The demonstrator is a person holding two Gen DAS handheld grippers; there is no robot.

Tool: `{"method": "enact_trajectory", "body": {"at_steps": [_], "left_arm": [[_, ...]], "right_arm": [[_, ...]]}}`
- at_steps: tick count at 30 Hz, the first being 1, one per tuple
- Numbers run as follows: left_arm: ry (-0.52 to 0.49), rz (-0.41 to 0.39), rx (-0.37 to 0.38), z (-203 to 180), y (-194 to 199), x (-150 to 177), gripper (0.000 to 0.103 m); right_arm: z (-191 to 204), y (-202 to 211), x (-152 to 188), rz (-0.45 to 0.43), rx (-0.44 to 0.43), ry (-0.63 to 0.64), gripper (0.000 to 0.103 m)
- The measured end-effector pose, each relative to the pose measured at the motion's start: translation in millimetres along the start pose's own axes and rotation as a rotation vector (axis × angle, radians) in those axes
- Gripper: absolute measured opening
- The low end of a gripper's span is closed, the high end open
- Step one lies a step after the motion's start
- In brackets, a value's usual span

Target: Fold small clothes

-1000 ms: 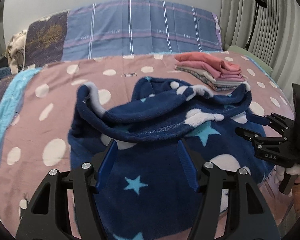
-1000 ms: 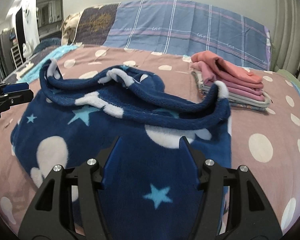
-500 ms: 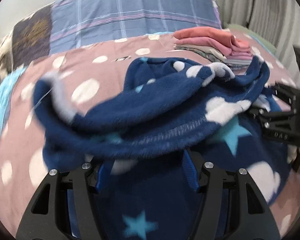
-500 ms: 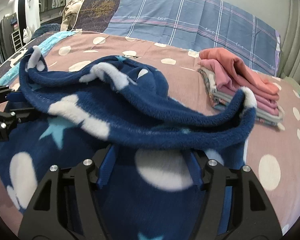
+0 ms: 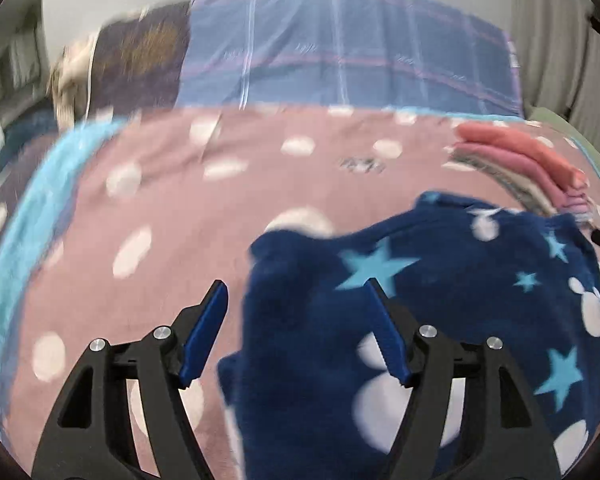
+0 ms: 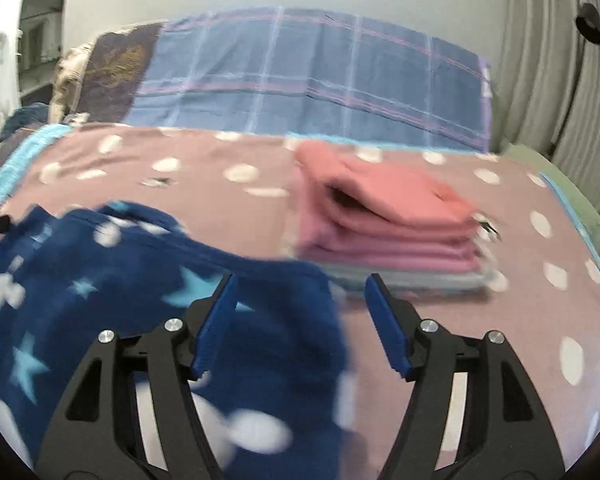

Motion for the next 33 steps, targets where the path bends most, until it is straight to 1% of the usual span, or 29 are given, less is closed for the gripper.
{"method": "enact_trajectory", "body": {"at_steps": [2,3,4,5,6,7,8,9,11,12,13,14,15,16,17,18,19,20,21,22,23,25,28,30,33], "left_arm": [[0.073,0.076,0.062,9,-18,9,0.070],[0.104,0.109,0.100,10,-26,12,0.070],[0.150,0.156,0.166,9,-35,17,0.070],[0.176,0.181,0.206,8,-40,21,0.070],[0.194,0.192,0.223,8,-44,22,0.063],[0.195,0.182,0.232,7,-44,21,0.031],[0.191,0.165,0.231,5,-40,20,0.018],[0.183,0.132,0.224,5,-33,16,0.014],[0.126,0.006,0.190,4,-5,0,0.014],[0.086,-0.042,0.166,4,5,-5,0.014],[0.063,-0.055,0.149,3,7,-7,0.015],[0.046,-0.046,0.118,4,2,-4,0.018],[0.030,-0.004,0.071,6,-10,4,0.020],[0.022,0.032,0.046,9,-22,10,0.021],[0.025,0.065,0.036,11,-31,17,0.023],[0.042,0.081,0.041,13,-32,22,0.025],[0.074,0.058,0.056,16,-23,23,0.028],[0.096,0.026,0.073,19,-10,22,0.031],[0.113,-0.014,0.092,22,10,22,0.040],[0.117,-0.034,0.096,24,23,25,0.045],[0.117,-0.049,0.104,27,42,31,0.047],[0.121,-0.060,0.134,30,71,48,0.055],[0.136,-0.040,0.155,30,111,87,0.056],[0.165,-0.018,0.154,32,126,110,0.056],[0.226,0.022,0.163,36,147,149,0.056]], "right_arm": [[-17,-8,11,0.058,-0.031,-0.083,0.069],[-22,-16,18,0.102,-0.064,-0.138,0.069],[-25,-23,24,0.140,-0.097,-0.187,0.069],[-27,-30,28,0.167,-0.129,-0.227,0.069],[-26,-34,30,0.178,-0.156,-0.249,0.069],[-24,-36,30,0.180,-0.180,-0.265,0.067],[-21,-37,27,0.168,-0.208,-0.272,0.029],[-18,-34,25,0.155,-0.225,-0.272,0.011],[-17,-17,9,0.061,-0.218,-0.275,0.011],[-15,-5,-2,-0.007,-0.212,-0.254,0.011],[-14,2,-8,-0.047,-0.199,-0.234,0.011],[-13,2,-11,-0.058,-0.179,-0.219,0.013],[-13,-5,-8,-0.043,-0.132,-0.188,0.016],[-13,-16,-1,0.006,-0.100,-0.155,0.030],[-13,-29,7,0.065,-0.072,-0.131,0.040],[-17,-36,21,0.121,-0.035,-0.138,0.040],[-19,-33,25,0.123,-0.036,-0.159,0.040],[-23,-26,27,0.108,-0.046,-0.187,0.040],[-30,-11,27,0.078,-0.046,-0.211,0.040],[-35,1,29,0.062,-0.042,-0.222,0.043],[-44,19,35,0.050,-0.043,-0.236,0.046],[-55,48,51,0.056,-0.057,-0.258,0.047],[-64,93,85,0.090,-0.079,-0.292,0.047],[-67,124,110,0.110,-0.100,-0.319,0.047],[-61,156,138,0.132,-0.122,-0.344,0.050]]}}
Point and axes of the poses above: each gripper's, at about its wrist camera, not at the fingertips, and y roughly against the way its jaws point, z to its left, x to its underside, the point moved 6 cm from there along -y, roughly the way its jaws point, and after that the axes turned 13 degrees about -z, right-handed, at the moved point
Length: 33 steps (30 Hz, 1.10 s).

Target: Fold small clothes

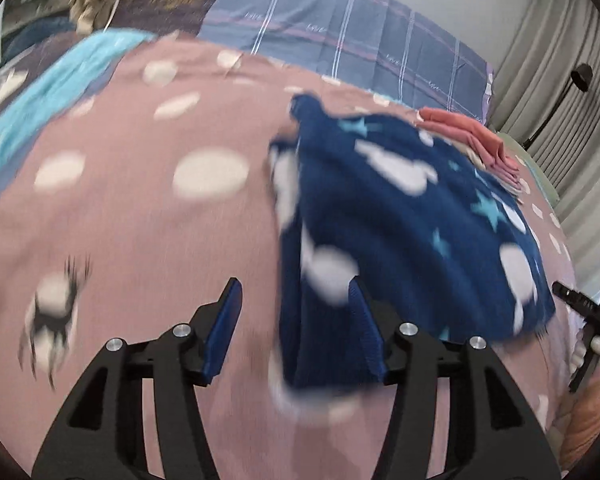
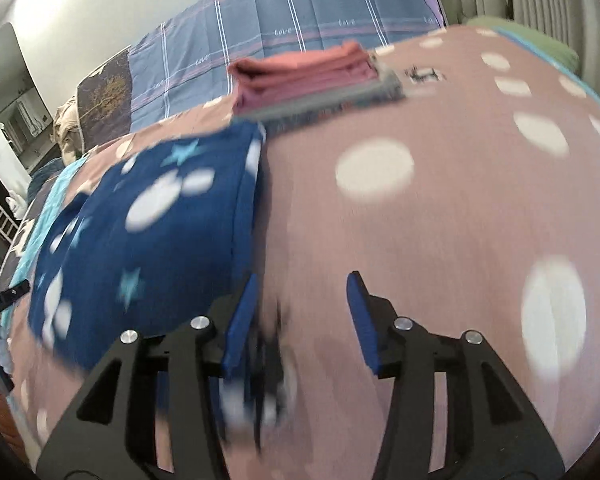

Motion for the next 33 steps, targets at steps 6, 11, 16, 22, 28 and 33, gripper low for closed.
{"method": "enact_trajectory", "body": {"at_steps": [6,11,16,22,28,33], "left_arm": [[0.075,0.018,0.061,0,4,27,0.063],[0.214,0.000,0.171,-3,-12,23,0.063],[0.282,-0.071,0.173,2,1,8,0.016],[0.299,-0.069,0.172,16,0,35,0.010],[0.218,-0.127,0.138,15,16,19,0.018],[0.079,-0.141,-0.018,39,11,-2,0.030]], "right_arm": [[21,17,35,0.042,-0.075,-0.002,0.057],[42,4,54,0.085,-0.116,0.002,0.069],[51,9,35,0.000,-0.096,-0.001,0.019],[42,-4,51,0.099,-0.030,0.092,0.022],[52,18,36,0.027,0.080,0.145,0.037],[77,38,4,-0.113,0.149,0.250,0.055]]}}
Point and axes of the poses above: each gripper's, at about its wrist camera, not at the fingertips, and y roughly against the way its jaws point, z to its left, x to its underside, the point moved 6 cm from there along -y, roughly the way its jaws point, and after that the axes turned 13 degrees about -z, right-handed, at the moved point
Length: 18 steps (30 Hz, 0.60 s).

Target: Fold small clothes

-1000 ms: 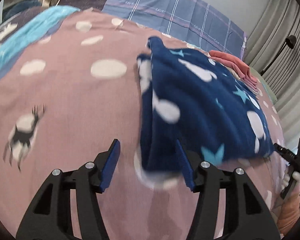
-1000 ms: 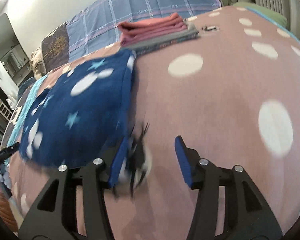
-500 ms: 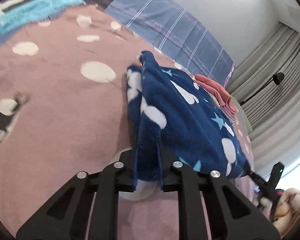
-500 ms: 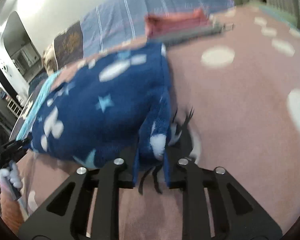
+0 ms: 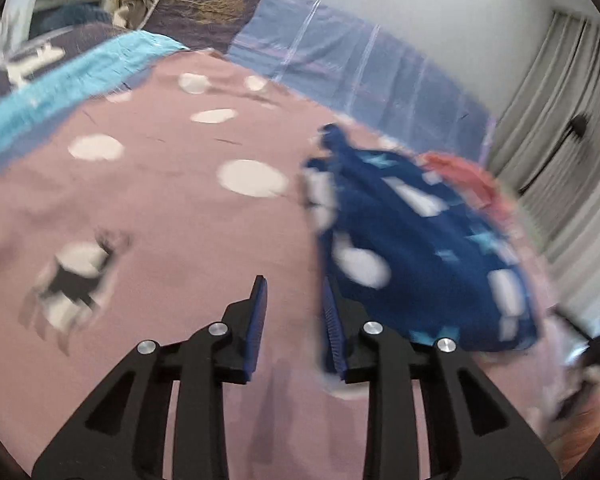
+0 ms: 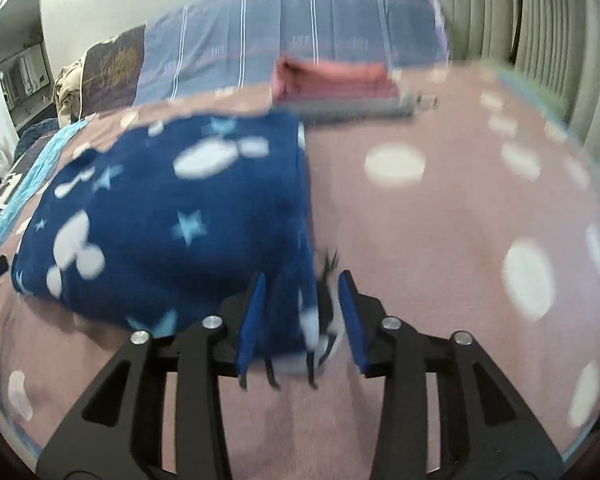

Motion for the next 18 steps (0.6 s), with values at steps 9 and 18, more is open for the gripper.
{"method": "enact_trajectory", "body": {"at_steps": [9,18], "left_arm": [[-0.036,0.137,0.283,-7,-70,-10,0.037],[0.130,0.092,0.589,-1,-47,-2,0.037]], "right_arm": [[125,-30,-54,-0.030,-0.185,0.161,0.074],[286,-61,-100,-0.084,-0.349,0.431,0.074]]}}
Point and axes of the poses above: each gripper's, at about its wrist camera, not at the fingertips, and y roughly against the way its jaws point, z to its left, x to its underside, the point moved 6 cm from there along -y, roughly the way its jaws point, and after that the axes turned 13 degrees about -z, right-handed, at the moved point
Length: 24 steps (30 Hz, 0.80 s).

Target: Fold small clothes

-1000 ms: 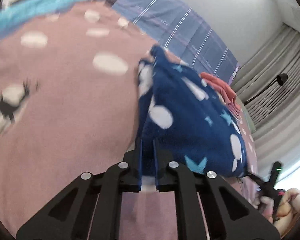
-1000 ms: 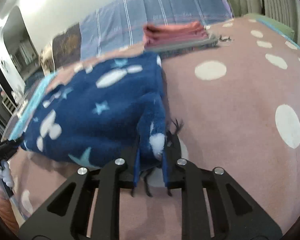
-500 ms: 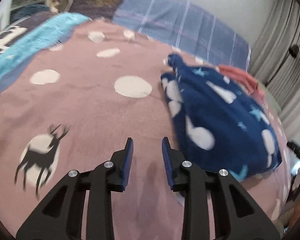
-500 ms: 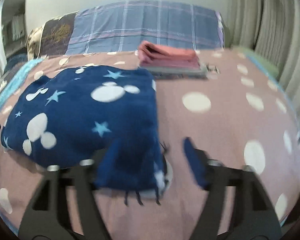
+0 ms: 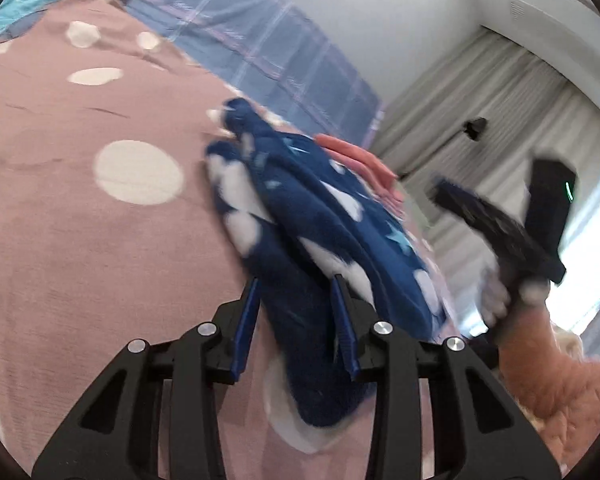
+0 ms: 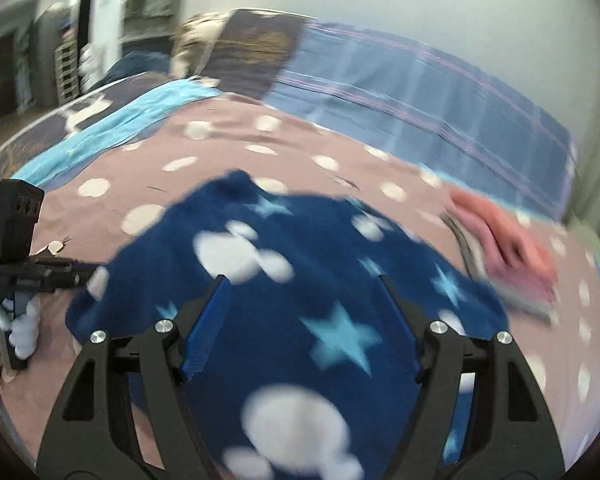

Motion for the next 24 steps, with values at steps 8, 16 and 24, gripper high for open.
{"method": "enact_trajectory", "body": {"at_steps": [8,16,24], "left_arm": [[-0.041,0.072,0.012,-16,-17,13,0.040],[-0.016,0.105,0.036,-12,-19,18,0.041],[-0.031,0.119,0.038,-14,-16,22,0.041]], "right_arm": [[64,-97,-32,0.172,-0.090,0.052,0.074],[115,-148,-38,0.244,-0.096,0.231,0.069],[137,-175,-27,0.415,-0.303,0.214,0.046]]}}
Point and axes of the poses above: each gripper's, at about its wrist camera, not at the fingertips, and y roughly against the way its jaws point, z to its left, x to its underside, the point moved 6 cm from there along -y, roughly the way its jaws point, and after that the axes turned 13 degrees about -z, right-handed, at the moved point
